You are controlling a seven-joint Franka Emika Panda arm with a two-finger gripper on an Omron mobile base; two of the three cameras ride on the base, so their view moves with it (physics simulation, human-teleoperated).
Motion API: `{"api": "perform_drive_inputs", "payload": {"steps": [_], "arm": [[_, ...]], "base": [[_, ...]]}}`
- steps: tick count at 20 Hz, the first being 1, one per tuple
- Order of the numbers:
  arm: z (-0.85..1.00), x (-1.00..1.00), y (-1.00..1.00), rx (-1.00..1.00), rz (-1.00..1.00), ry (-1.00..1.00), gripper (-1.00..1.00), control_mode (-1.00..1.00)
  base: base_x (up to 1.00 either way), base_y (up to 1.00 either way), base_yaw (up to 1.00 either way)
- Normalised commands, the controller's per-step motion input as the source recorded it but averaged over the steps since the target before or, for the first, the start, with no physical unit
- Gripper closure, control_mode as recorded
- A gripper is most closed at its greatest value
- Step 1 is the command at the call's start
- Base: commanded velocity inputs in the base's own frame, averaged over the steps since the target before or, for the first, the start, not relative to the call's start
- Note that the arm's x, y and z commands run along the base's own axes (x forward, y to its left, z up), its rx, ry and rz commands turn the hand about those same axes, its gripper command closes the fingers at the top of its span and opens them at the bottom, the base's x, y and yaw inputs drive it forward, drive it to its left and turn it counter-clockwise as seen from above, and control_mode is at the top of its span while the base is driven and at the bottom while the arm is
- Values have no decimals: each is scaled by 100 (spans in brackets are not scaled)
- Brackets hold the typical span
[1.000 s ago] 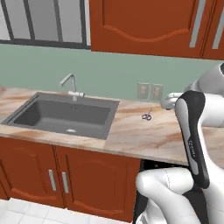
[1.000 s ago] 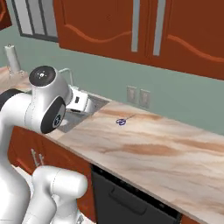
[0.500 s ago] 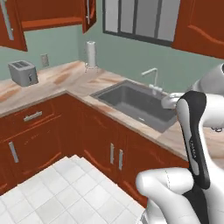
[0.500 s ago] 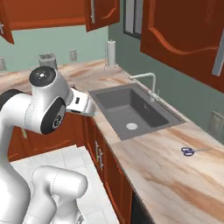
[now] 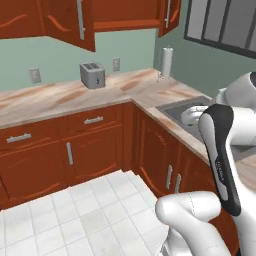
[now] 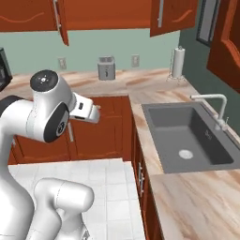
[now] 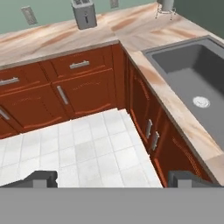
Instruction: Close all open cabinet doors.
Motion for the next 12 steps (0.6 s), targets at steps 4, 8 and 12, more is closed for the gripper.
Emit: {"api": "perform_drive_inputs", "payload": {"steps": [4, 8, 12], "arm": [[0, 0, 0, 0, 0, 0, -100, 100], [0, 0, 0, 0, 0, 0, -100, 100], [0, 0, 0, 0, 0, 0, -100, 100]], "base": [[71, 12, 16], [63, 23, 11], [55, 17, 15]]}}
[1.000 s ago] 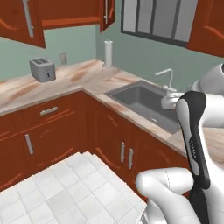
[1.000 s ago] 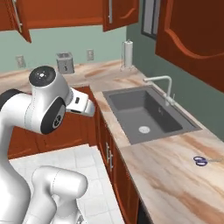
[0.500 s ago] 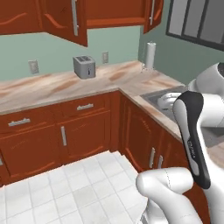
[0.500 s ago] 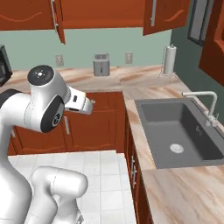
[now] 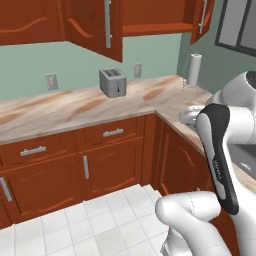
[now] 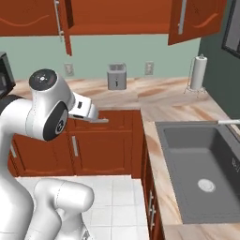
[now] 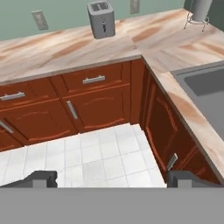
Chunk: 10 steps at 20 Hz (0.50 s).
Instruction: Close all open cabinet doors.
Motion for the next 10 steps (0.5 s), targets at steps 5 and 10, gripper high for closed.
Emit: {"api": "perform_drive_inputs", "payload": {"steps": [5, 10], "arm": [[0, 0, 0, 0, 0, 0, -100, 100], [0, 0, 0, 0, 0, 0, -100, 100]], "base": [[54, 0, 20], [48, -10, 17]]}}
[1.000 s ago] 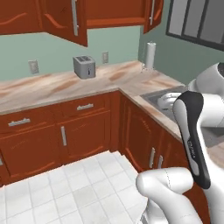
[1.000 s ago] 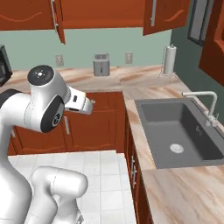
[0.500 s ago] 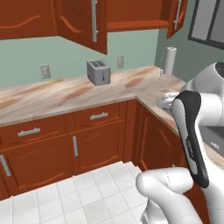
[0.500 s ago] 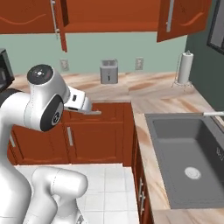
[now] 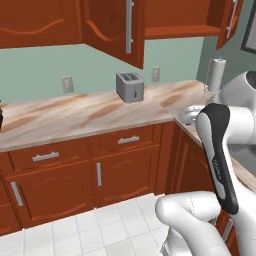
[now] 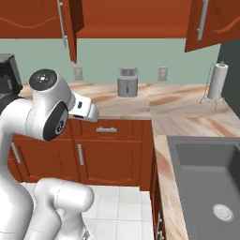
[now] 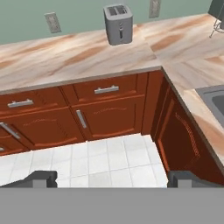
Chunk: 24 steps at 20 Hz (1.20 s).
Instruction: Close all open cabinet doors.
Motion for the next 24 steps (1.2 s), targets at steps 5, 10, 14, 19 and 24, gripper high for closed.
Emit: {"api": "perform_drive_inputs", "payload": {"steps": [5, 10, 14, 19, 24], "arm": [[0, 0, 0, 0, 0, 0, -100, 100], [0, 0, 0, 0, 0, 0, -100, 100], [0, 0, 0, 0, 0, 0, -100, 100], [0, 0, 0, 0, 0, 0, -100, 100], [0, 0, 0, 0, 0, 0, -100, 100]], "base": [[35, -29, 1], [46, -27, 0], [57, -6, 0], [59, -6, 0], [54, -19, 0]]}}
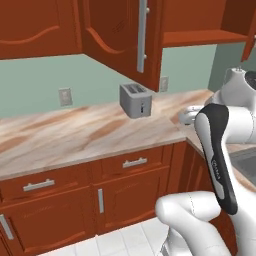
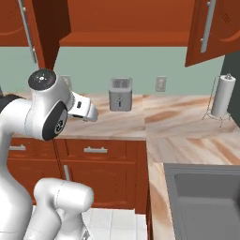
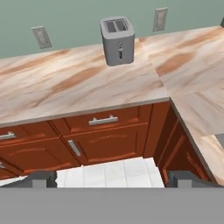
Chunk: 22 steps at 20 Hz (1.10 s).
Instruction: Close all open cabinet doors.
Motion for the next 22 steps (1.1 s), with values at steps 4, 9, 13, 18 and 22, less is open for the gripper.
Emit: {"api": "perform_drive_inputs", "payload": {"steps": [4, 9, 13, 18, 22], "arm": [[0, 0, 0, 0, 0, 0, -100, 100], [0, 0, 0, 0, 0, 0, -100, 100], [0, 0, 0, 0, 0, 0, -100, 100], [0, 0, 0, 0, 0, 0, -100, 100], [0, 0, 0, 0, 0, 0, -100, 100]], "base": [[57, -27, 0], [56, -28, 0], [48, -37, 0], [36, -37, 0], [35, -21, 0]]}}
